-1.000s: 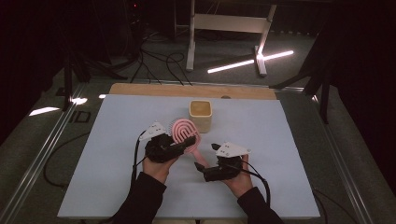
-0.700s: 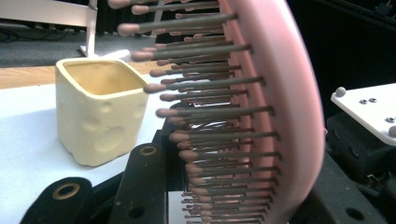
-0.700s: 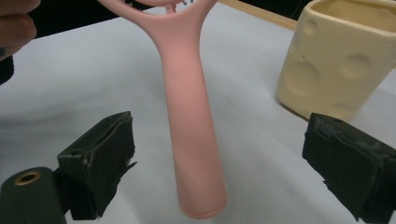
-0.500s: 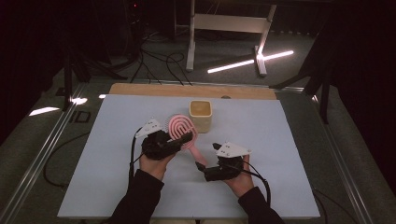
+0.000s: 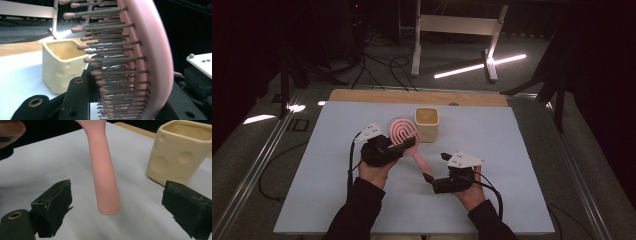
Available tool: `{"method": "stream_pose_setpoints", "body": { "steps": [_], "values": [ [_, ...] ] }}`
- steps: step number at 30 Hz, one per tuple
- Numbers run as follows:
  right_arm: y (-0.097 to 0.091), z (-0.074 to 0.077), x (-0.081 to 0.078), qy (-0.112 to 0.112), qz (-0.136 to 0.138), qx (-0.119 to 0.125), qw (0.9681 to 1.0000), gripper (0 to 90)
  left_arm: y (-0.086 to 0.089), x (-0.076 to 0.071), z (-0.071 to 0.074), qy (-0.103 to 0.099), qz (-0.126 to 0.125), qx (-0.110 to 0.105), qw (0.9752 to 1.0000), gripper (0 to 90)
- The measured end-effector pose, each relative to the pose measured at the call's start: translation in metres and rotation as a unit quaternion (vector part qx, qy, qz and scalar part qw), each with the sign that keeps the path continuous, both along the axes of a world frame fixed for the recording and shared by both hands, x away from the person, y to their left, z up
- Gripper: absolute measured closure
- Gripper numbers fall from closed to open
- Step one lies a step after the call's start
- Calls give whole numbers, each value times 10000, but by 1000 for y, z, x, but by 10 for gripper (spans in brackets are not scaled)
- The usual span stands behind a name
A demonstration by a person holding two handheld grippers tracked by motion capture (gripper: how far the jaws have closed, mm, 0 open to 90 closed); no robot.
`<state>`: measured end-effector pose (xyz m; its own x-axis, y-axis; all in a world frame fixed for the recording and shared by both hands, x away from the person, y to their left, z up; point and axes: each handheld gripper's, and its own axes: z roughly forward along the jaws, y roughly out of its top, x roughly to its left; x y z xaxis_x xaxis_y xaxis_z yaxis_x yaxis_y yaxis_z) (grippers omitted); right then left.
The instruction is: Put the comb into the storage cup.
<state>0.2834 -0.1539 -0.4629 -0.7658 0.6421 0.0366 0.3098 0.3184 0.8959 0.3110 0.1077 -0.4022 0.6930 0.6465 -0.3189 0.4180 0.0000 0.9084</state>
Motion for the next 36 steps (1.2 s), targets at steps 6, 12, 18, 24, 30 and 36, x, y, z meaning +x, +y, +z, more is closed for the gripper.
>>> {"method": "stream_pose_setpoints", "body": {
  "steps": [6,12,18,24,30,36],
  "values": [
    [-4,2,1,25,-24,35,10000,88,1,3,3,-12,29,22,10000,637],
    [-7,3,1,54,-11,103,9999,88,2,6,7,-35,77,35,10000,637],
    [-8,3,1,62,-34,109,9999,84,2,8,11,-76,116,24,9999,637],
    [-9,2,1,78,-98,98,9999,84,5,10,17,-132,168,59,9998,636],
    [-12,3,2,84,-121,154,9998,79,6,13,21,-173,207,74,9996,637],
    [-15,4,3,83,-192,171,9996,78,7,16,24,-191,247,72,9995,636]
  ]
}}
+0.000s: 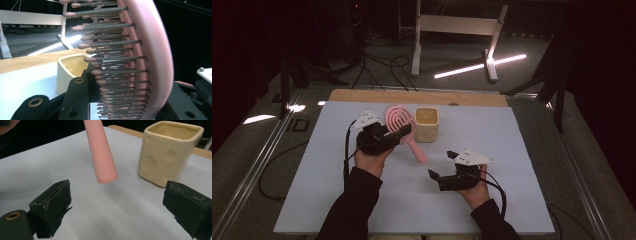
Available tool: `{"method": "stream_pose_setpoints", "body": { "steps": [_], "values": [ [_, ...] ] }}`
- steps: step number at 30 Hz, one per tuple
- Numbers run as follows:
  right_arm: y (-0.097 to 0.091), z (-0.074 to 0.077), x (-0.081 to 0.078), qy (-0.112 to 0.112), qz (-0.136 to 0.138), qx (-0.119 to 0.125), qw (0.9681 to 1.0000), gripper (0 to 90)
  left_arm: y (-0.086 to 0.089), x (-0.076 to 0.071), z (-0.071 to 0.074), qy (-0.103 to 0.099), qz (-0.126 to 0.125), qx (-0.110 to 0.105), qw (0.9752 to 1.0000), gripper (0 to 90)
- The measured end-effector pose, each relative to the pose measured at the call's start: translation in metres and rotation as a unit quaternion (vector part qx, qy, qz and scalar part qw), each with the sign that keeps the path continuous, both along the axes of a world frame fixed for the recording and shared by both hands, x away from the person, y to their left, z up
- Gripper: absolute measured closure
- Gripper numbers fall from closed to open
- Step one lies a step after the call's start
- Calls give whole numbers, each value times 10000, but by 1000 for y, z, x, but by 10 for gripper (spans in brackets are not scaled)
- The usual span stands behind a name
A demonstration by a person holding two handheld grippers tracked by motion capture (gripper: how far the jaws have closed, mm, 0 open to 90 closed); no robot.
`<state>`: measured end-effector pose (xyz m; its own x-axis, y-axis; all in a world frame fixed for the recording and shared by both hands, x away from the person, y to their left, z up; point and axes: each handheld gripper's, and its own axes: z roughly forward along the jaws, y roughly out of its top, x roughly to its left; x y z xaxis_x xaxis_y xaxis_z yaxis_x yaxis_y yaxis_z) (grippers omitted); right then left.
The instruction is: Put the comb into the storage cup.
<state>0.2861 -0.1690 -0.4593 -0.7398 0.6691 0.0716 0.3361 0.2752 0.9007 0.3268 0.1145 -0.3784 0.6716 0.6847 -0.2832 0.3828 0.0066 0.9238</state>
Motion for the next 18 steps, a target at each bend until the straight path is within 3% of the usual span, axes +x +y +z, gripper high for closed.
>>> {"method": "stream_pose_setpoints", "body": {
  "steps": [18],
  "values": [
    [-9,3,1,-24,-99,56,9999,80,-2,6,5,-39,35,84,10000,636]
  ]
}}
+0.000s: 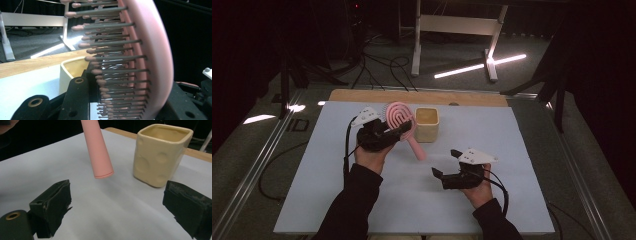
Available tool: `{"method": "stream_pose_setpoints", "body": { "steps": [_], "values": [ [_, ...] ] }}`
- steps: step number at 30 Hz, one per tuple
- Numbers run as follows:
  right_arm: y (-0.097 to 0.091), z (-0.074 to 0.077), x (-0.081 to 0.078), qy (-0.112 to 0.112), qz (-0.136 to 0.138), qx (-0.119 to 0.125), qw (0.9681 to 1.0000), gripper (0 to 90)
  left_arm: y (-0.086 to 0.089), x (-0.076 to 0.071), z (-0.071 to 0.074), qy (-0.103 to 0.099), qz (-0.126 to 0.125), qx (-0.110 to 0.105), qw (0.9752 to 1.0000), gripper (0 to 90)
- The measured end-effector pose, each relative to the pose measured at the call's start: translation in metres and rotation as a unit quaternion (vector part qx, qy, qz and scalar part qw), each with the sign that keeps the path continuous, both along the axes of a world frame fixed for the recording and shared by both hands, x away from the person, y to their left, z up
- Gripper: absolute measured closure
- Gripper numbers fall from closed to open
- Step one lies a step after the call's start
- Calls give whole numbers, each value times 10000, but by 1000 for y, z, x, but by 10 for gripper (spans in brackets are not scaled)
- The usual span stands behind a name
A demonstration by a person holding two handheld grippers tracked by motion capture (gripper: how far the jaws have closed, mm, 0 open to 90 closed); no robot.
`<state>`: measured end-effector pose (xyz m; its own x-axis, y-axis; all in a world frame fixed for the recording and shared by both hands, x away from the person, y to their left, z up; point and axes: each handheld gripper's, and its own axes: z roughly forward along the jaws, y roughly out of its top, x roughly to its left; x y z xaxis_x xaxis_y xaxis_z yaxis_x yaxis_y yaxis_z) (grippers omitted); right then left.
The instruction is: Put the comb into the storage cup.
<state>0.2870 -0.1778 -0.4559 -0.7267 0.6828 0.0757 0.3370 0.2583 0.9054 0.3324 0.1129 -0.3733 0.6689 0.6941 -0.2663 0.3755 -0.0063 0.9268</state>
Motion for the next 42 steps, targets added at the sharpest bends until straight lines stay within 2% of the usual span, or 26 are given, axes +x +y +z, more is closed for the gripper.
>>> {"method": "stream_pose_setpoints", "body": {
  "steps": [17,42],
  "values": [
    [-9,3,1,-54,-123,63,9999,80,-4,5,11,-103,21,70,9999,636],
    [-28,7,5,-130,-328,250,9991,80,-6,11,14,-168,71,89,9998,636]
  ]
}}
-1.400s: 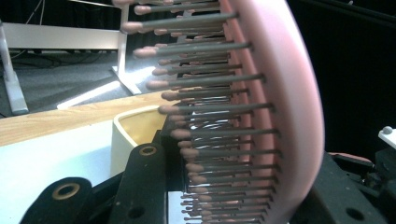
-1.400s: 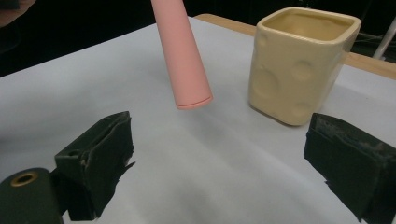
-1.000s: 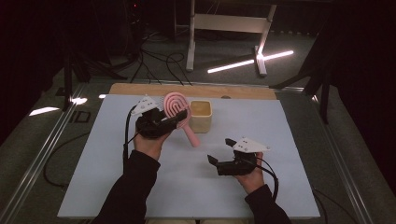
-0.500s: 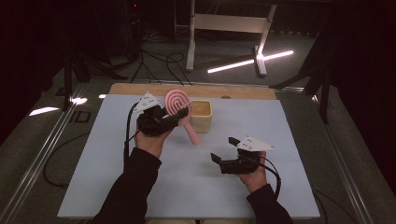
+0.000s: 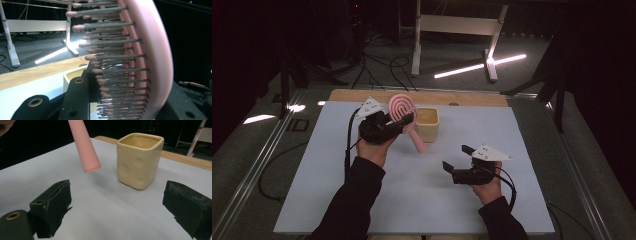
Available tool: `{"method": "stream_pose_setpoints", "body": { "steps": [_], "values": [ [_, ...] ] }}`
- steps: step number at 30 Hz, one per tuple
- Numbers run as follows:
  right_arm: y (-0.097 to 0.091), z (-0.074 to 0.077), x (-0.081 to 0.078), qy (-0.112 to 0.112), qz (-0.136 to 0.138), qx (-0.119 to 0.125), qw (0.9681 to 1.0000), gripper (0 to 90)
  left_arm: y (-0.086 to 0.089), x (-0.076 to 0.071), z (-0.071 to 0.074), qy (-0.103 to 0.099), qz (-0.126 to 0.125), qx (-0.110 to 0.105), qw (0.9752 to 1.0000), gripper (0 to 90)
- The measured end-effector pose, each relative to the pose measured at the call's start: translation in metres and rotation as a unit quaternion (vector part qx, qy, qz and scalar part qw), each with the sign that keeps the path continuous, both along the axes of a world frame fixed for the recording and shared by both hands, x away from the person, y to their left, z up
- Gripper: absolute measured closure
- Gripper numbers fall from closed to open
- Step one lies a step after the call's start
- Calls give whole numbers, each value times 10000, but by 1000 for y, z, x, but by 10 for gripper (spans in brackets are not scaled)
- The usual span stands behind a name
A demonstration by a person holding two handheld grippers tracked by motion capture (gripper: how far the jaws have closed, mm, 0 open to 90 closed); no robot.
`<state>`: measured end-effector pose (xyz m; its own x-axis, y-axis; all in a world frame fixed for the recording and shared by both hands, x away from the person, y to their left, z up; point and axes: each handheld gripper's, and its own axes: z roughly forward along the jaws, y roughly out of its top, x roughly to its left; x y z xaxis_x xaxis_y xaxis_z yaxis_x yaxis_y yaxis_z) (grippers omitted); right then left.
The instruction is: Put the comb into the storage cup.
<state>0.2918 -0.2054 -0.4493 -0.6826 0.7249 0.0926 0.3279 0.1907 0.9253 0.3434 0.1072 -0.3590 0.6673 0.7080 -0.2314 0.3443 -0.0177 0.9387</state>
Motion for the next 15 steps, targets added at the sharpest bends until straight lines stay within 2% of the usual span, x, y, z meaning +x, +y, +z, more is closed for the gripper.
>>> {"method": "stream_pose_setpoints", "body": {
  "steps": [10,15],
  "values": [
    [-1,2,-1,-73,12,-77,9999,81,3,3,5,-73,43,36,10000,636],
    [-6,3,-4,-79,-27,-116,9999,81,6,5,9,-130,65,123,9998,636]
  ]
}}
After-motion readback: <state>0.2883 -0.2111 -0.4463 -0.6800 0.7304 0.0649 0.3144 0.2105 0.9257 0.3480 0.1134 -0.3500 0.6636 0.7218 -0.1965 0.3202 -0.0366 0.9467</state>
